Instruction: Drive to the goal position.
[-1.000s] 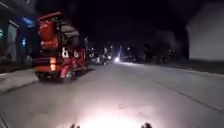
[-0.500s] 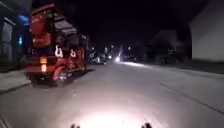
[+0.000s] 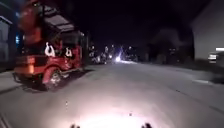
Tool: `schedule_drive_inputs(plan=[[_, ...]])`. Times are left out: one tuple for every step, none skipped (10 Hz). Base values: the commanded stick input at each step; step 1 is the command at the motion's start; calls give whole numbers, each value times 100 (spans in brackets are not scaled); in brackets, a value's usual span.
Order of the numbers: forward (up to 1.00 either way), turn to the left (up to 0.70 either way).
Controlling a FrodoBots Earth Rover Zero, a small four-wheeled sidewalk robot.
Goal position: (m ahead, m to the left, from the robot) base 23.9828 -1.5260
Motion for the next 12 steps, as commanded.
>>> schedule_drive_inputs(plan=[[70,0],[70,0],[70,-7],[70,-24],[70,-35],[70,-10],[70,-2],[70,0],[70,0],[70,0],[70,0],[70,0]])
